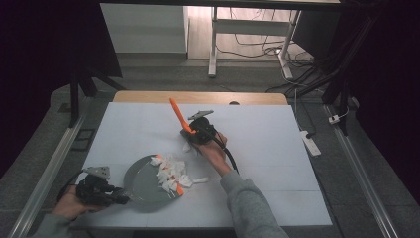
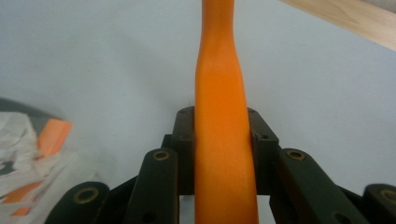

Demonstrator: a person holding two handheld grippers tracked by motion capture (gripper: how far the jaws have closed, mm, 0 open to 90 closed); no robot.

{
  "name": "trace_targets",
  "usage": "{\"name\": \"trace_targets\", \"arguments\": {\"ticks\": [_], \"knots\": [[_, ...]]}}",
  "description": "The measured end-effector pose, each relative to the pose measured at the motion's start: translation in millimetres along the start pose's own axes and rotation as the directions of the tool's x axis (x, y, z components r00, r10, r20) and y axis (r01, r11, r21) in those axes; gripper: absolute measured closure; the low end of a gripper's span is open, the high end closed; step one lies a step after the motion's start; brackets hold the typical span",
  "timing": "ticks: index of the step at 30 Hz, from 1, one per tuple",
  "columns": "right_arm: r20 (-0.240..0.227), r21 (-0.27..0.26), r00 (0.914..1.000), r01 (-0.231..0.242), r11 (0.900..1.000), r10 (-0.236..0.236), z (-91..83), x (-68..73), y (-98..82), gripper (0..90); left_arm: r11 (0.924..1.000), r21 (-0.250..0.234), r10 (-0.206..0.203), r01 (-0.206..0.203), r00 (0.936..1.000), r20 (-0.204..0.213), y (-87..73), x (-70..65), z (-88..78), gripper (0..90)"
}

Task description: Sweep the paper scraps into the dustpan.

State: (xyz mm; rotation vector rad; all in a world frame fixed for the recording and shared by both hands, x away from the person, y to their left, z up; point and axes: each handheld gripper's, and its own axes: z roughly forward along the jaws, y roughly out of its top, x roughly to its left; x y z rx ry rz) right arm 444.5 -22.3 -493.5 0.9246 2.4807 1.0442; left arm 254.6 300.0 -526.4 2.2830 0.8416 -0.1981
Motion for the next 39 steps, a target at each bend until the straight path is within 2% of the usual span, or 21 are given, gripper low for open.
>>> {"name": "trace_targets", "arguments": {"ticks": [2, 5, 6, 8, 9, 10, 11, 12, 13, 14, 15, 16, 19, 20, 23, 27, 31, 35, 38, 39], "knots": [[-0.008, 0.003, 0.9999, 0.008, 1.0, -0.008, -0.5, 4.0, -0.2, 70.1, 1.0, 0.0, -0.001, 0.001, 1.0, 0.0, 0.0, 0.0, 0.0, 61.3], [-0.072, 0.004, 0.997, 0.029, 1.0, -0.029, -5.0, 24.8, -2.2, 70.1, 1.0, 0.001, -0.001, 0.001, 1.0, 0.001, -0.1, 0.1, 0.1, 61.3], [-0.072, 0.004, 0.997, 0.029, 1.0, -0.029, -5.0, 24.8, -2.2, 70.1, 1.0, 0.001, -0.001, 0.001, 1.0, 0.002, -0.1, 0.3, 0.1, 61.3], [-0.123, 0.007, 0.9916, 0.042, 0.999, -0.041, -7.5, 39.1, -4.6, 70.1, 1.0, 0.001, -0.001, 0.001, 1.0, 0.001, -0.1, 0.2, 0.0, 61.3], [-0.173, 0.009, 0.9821, 0.077, 0.997, -0.074, -11.3, 53.9, -7.7, 70.1, 1.0, 0.0, -0.002, 0.002, 1.0, 0.001, -0.1, 0.1, 0.0, 61.3], [-0.213, 0.003, 0.9737, 0.083, 0.997, -0.081, -14.8, 59.2, -8.7, 70.1, 1.0, 0.001, -0.003, 0.003, 1.0, 0.002, -0.2, 0.1, 0.1, 61.3], [-0.24, -0.012, 0.9669, 0.087, 0.996, -0.087, -20.1, 63.4, -8.8, 70.1, 1.0, 0.002, -0.003, 0.003, 1.0, 0.001, -0.2, 0.0, 0.1, 61.3], [-0.243, -0.032, 0.9654, 0.091, 0.995, -0.096, -26.8, 66.4, -7.6, 70.1, 1.0, 0.002, -0.003, 0.003, 1.0, 0.001, -0.2, -0.1, 0.1, 61.3], [-0.243, -0.032, 0.9654, 0.091, 0.995, -0.096, -26.8, 66.4, -7.6, 70.1, 1.0, 0.001, -0.003, 0.003, 1.0, 0.0, -0.2, -0.3, 0.0, 61.3], [-0.23, -0.084, 0.968, 0.083, 0.993, -0.1, -41.4, 63.9, -2.7, 70.1, 1.0, 0.0, -0.003, 0.003, 1.0, 0.0, -0.2, -0.4, -0.1, 61.2], [-0.23, -0.084, 0.968, 0.083, 0.993, -0.1, -41.4, 63.9, -2.7, 70.1, 1.0, 0.001, -0.002, 0.002, 1.0, -0.001, -0.1, -0.6, -0.2, 61.2], [-0.217, -0.11, 0.9721, 0.067, 0.992, -0.09, -48.7, 59.1, 0.1, 70.1, 1.0, 0.0, -0.003, 0.003, 1.0, -0.002, -0.2, -0.9, -0.2, 61.3], [-0.161, -0.157, 0.986, 0.018, 0.987, -0.043, -64.9, 37.2, 6.6, 70.1, 1.0, -0.001, -0.003, 0.003, 1.0, -0.001, -0.2, -1.2, -0.2, 61.3], [-0.125, -0.167, 0.9921, -0.011, 0.986, -0.01, -70.2, 23.1, 7.4, 70.1, 1.0, 0.0, -0.003, 0.003, 1.0, -0.001, -0.2, -1.1, -0.3, 61.2], [-0.091, -0.16, 0.9958, -0.029, 0.987, 0.015, -70.6, 12.1, 5.5, 70.0, 1.0, 0.001, -0.003, 0.003, 1.0, 0.001, -0.3, -0.9, -0.2, 61.2], [-0.061, -0.12, 0.9969, -0.055, 0.991, 0.048, -60.6, -0.5, -3.7, 70.1, 1.0, 0.0, -0.004, 0.004, 1.0, 0.001, -0.3, -0.8, -0.1, 61.3], [-0.052, -0.053, 0.9974, -0.052, 0.997, 0.049, -41.1, 2.0, -17.5, 70.0, 1.0, 0.0, -0.005, 0.005, 1.0, 0.001, -0.3, -0.8, -0.1, 61.3], [-0.059, -0.032, 0.9974, -0.043, 0.999, 0.041, -32.6, 8.3, -21.8, 70.1, 1.0, 0.001, -0.008, 0.008, 1.0, 0.002, 0.3, -1.8, -0.3, 61.3], [-0.083, -0.021, 0.9962, -0.028, 0.999, 0.027, -25.2, 25.0, -21.7, 70.1, 1.0, 0.001, -0.009, 0.009, 1.0, 0.002, 0.2, -1.7, -0.2, 61.2], [-0.083, -0.021, 0.9962, -0.028, 0.999, 0.027, -25.2, 25.0, -21.7, 70.1, 1.0, 0.001, -0.009, 0.009, 1.0, 0.001, 0.2, -1.7, -0.2, 61.2]]}}
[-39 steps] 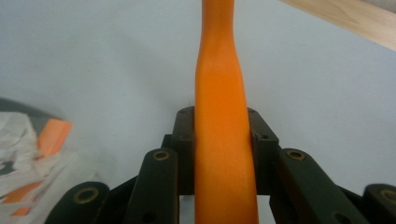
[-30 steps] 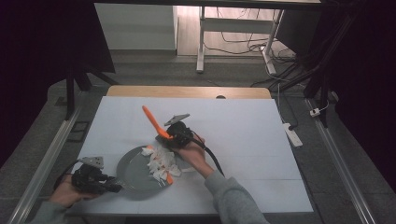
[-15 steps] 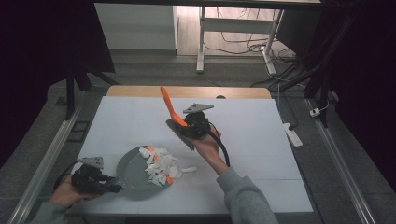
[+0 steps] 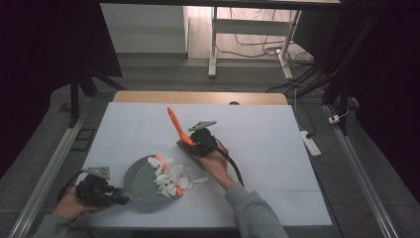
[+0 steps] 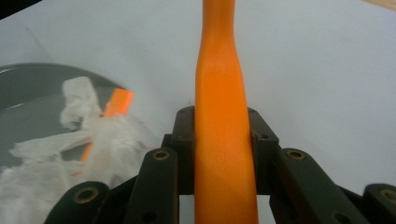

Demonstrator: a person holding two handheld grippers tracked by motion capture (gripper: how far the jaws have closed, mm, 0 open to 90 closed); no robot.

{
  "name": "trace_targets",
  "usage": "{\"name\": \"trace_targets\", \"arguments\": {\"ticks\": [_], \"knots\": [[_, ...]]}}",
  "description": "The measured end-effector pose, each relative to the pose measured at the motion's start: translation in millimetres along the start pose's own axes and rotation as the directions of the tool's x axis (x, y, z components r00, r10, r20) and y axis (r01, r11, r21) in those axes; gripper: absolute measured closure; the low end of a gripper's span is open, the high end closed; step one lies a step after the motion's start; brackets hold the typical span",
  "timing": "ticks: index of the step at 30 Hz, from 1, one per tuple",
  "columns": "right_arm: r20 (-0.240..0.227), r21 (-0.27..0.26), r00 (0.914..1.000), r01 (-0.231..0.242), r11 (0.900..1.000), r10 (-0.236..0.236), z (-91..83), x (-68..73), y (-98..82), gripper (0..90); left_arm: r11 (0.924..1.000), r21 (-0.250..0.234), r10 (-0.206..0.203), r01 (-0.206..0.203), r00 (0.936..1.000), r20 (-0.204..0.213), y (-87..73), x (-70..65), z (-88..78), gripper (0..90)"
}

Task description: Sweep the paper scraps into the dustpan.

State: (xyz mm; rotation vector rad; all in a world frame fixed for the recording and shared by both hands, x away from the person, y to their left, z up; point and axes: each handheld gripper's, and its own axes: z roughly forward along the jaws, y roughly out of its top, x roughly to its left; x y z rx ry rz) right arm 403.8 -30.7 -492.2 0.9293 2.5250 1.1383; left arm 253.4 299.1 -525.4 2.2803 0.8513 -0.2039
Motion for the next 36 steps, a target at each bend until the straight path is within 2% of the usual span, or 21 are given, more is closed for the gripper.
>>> {"name": "trace_targets", "arguments": {"ticks": [3, 6, 7, 8, 9, 10, 11, 12, 13, 16, 19, 23, 26, 31, 36], "knots": [[-0.015, 0.011, 0.9992, 0.037, 0.999, -0.037, 6.5, 16.2, 2.4, 70.1, 1.0, -0.001, 0.0, 0.0, 1.0, -0.001, -0.1, -0.1, 0.1, 61.2], [-0.045, 0.013, 0.9978, 0.049, 0.999, -0.048, 11.7, 32.2, 4.7, 70.1, 1.0, 0.0, 0.0, 0.0, 1.0, 0.0, -0.1, 0.0, 0.1, 61.2], [-0.078, 0.007, 0.9959, 0.047, 0.999, -0.046, 13.8, 43.8, 6.0, 70.1, 1.0, 0.0, 0.0, 0.0, 1.0, -0.001, -0.1, 0.0, 0.1, 61.2], [-0.078, 0.007, 0.9959, 0.047, 0.999, -0.046, 13.8, 43.8, 6.0, 70.1, 1.0, 0.0, 0.0, 0.0, 1.0, -0.001, -0.1, 0.0, 0.1, 61.3], [-0.102, 0.0, 0.9937, 0.046, 0.999, -0.046, 14.6, 50.0, 6.7, 70.1, 1.0, 0.0, 0.0, 0.0, 1.0, -0.001, -0.1, 0.0, 0.2, 61.3], [-0.148, -0.009, 0.9875, 0.053, 0.999, -0.054, 16.1, 62.9, 8.3, 70.1, 1.0, 0.0, -0.001, 0.001, 1.0, -0.001, -0.1, 0.0, 0.2, 61.2], [-0.169, -0.015, 0.9834, 0.065, 0.998, -0.067, 16.1, 69.1, 9.3, 70.1, 1.0, 0.001, -0.001, 0.001, 1.0, -0.001, -0.1, 0.0, 0.2, 61.2], [-0.169, -0.015, 0.9834, 0.065, 0.998, -0.067, 16.1, 69.1, 9.3, 70.1, 1.0, 0.001, -0.001, 0.001, 1.0, 0.0, -0.1, 0.0, 0.1, 61.2], [-0.186, -0.026, 0.9795, 0.073, 0.997, -0.076, 15.0, 75.1, 10.6, 70.1, 1.0, 0.002, 0.0, 0.0, 1.0, -0.001, -0.1, 0.0, 0.2, 61.3], [-0.204, -0.075, 0.9738, 0.086, 0.993, -0.1, 5.3, 83.4, 15.1, 70.1, 1.0, 0.002, -0.001, 0.001, 1.0, -0.002, -0.2, 0.0, 0.4, 61.2], [-0.16, -0.122, 0.9813, 0.088, 0.989, -0.107, -8.9, 76.5, 18.7, 70.1, 1.0, 0.001, -0.004, 0.004, 1.0, 0.0, -0.1, -0.2, 0.3, 61.3], [-0.108, -0.145, 0.9919, 0.051, 0.988, -0.067, -25.5, 54.7, 17.9, 70.1, 1.0, 0.001, -0.005, 0.005, 1.0, -0.001, 0.0, -0.4, 0.5, 61.3], [-0.073, -0.147, 0.9966, 0.028, 0.989, -0.039, -36.8, 40.4, 11.6, 70.1, 1.0, 0.002, -0.004, 0.004, 1.0, -0.001, 0.0, -0.4, 0.4, 61.3], [-0.009, -0.124, 0.9999, 0.009, 0.992, -0.01, -55.1, 21.7, -5.9, 70.1, 1.0, 0.003, -0.004, 0.004, 1.0, 0.001, 0.0, -0.4, 0.5, 61.2], [0.045, -0.11, 0.9982, -0.035, 0.993, 0.04, -71.9, 4.4, -25.2, 70.1, 1.0, 0.005, -0.002, 0.002, 1.0, 0.0, 0.2, -0.9, 0.5, 61.3]]}}
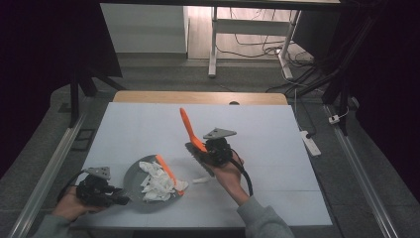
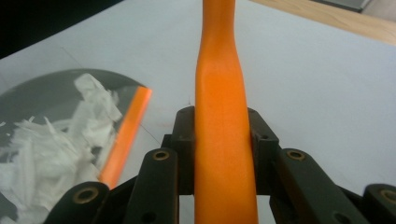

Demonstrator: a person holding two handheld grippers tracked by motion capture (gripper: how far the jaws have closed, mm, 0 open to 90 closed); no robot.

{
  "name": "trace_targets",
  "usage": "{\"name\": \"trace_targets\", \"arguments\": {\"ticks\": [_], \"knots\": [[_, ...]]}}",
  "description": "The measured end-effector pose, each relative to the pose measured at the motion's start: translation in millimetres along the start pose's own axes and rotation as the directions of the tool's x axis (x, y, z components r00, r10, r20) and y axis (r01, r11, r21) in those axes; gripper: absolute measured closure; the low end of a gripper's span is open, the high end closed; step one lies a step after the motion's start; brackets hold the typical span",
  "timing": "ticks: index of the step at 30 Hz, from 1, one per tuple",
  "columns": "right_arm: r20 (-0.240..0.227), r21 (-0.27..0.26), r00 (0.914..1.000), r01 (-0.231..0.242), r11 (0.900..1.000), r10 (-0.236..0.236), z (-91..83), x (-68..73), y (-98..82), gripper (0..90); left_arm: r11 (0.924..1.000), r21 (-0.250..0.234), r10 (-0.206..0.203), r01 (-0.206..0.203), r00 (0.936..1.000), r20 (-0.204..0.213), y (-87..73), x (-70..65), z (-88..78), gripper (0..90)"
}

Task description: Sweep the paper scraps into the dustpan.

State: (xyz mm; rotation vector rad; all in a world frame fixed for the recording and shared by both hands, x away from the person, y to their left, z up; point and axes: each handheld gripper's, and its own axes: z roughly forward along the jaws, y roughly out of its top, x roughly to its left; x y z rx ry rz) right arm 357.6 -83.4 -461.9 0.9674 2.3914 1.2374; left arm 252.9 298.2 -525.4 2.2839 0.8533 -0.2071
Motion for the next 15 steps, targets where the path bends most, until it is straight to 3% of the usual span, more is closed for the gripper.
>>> {"name": "trace_targets", "arguments": {"ticks": [7, 15], "knots": [[0.036, 0.011, 0.9984, -0.043, 0.999, 0.043, -8.7, -17.5, -16.9, 70.1, 1.0, -0.002, 0.0, 0.0, 1.0, 0.0, 0.0, 0.0, 0.1, 61.2], [0.042, 0.049, 0.998, -0.05, 0.998, 0.048, -4.2, -19.7, -24.1, 70.1, 1.0, -0.001, -0.001, 0.001, 1.0, 0.0, 0.0, -0.1, 0.1, 61.2]]}}
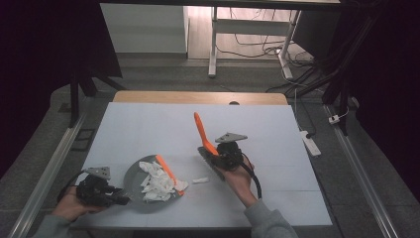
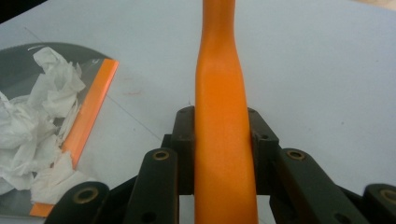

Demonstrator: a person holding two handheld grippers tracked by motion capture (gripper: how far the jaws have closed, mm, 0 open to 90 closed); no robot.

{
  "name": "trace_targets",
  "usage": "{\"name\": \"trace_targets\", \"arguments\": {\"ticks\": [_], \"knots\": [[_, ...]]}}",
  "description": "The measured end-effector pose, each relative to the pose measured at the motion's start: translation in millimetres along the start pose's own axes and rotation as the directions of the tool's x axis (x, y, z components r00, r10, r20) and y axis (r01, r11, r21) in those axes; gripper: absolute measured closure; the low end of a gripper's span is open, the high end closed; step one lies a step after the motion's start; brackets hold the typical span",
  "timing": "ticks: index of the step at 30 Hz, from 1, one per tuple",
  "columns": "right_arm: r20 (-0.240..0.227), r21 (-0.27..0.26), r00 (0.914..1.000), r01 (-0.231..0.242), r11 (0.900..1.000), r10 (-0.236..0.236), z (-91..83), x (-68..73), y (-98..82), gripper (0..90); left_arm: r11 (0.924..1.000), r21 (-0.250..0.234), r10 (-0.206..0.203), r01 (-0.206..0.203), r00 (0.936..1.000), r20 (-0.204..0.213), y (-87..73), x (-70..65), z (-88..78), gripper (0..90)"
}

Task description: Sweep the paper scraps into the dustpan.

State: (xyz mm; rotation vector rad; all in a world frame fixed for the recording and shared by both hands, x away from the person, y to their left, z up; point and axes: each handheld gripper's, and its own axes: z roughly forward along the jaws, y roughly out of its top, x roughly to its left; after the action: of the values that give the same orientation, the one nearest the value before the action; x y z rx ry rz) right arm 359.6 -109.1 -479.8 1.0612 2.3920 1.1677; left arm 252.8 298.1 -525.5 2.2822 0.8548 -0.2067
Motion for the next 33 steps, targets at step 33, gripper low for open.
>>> {"name": "trace_targets", "arguments": {"ticks": [33], "knots": [[-0.161, 0.054, 0.9825, 0.103, 0.993, -0.093, 58.3, 91.0, 16.1, 70.1, 1.0, 0.001, -0.001, 0.001, 1.0, 0.001, 0.0, -0.1, 0.0, 61.2]]}}
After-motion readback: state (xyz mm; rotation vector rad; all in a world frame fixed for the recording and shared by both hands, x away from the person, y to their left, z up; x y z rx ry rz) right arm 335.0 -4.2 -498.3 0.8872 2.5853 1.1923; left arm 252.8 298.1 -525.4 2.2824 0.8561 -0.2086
